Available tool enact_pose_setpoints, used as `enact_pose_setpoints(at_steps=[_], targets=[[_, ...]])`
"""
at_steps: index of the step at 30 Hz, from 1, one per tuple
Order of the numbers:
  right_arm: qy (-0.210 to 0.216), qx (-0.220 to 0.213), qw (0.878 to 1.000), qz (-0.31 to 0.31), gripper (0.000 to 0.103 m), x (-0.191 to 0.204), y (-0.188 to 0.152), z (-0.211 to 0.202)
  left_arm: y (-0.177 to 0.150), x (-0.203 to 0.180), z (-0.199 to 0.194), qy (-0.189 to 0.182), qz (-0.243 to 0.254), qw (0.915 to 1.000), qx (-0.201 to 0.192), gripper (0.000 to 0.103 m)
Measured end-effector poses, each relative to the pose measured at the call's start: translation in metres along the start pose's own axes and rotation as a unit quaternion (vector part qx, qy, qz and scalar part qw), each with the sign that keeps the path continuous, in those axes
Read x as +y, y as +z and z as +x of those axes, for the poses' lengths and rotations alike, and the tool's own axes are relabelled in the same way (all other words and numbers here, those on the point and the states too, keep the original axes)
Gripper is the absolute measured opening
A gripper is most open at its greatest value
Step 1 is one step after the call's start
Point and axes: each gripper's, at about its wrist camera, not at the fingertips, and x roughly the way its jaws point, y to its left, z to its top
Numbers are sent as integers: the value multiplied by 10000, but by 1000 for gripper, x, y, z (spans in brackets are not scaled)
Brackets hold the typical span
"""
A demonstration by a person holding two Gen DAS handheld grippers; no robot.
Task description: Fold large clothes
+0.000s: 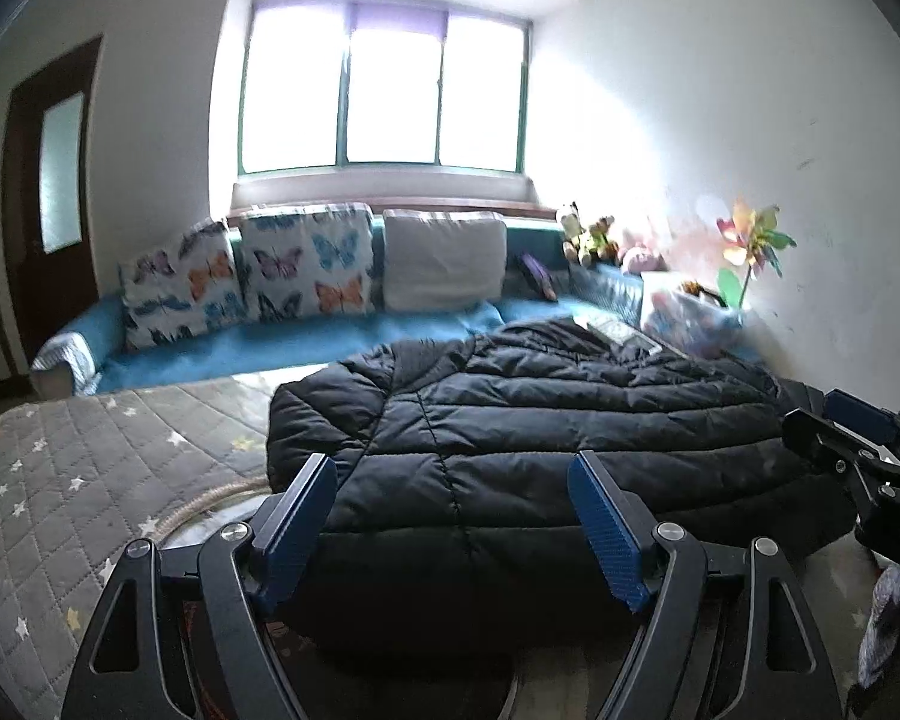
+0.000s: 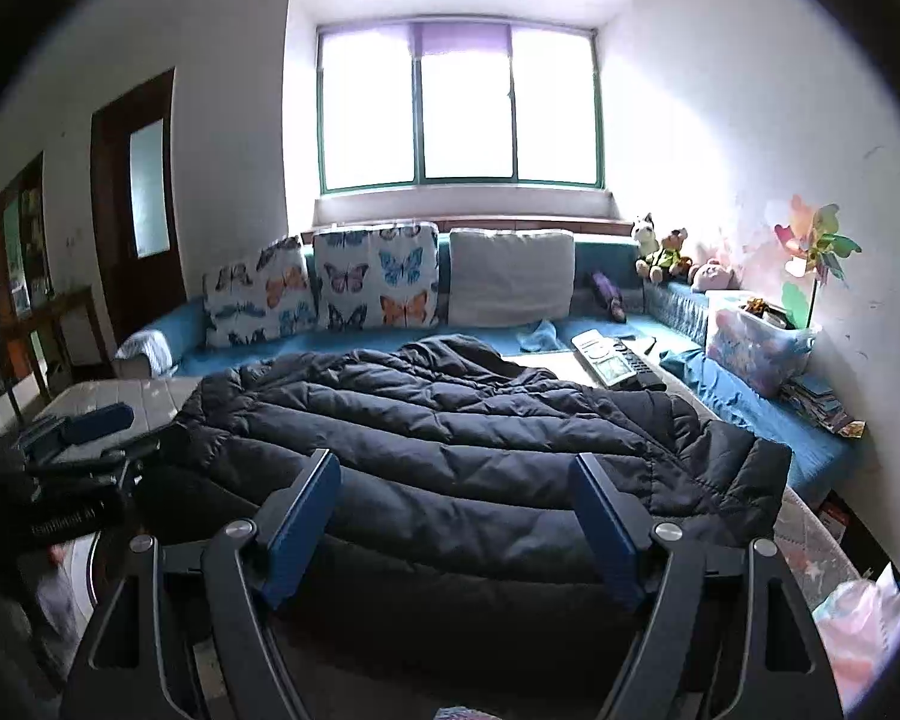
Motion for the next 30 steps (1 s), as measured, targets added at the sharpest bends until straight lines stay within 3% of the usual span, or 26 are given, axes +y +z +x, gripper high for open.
enact_pose_setpoints(at_steps=[4,8,30], targets=[[-234,-226,9991,262,86,0,-9,-6,-11,-6,-7,211,97,9993,-278,85],[-621,-449,9967,267,87,1,-22,-11,-21,-3,-5,156,-119,9994,-267,85],[-1053,-545,9918,469,87,-4,-48,-13,-59,-11,19,134,-12,9997,-182,85]])
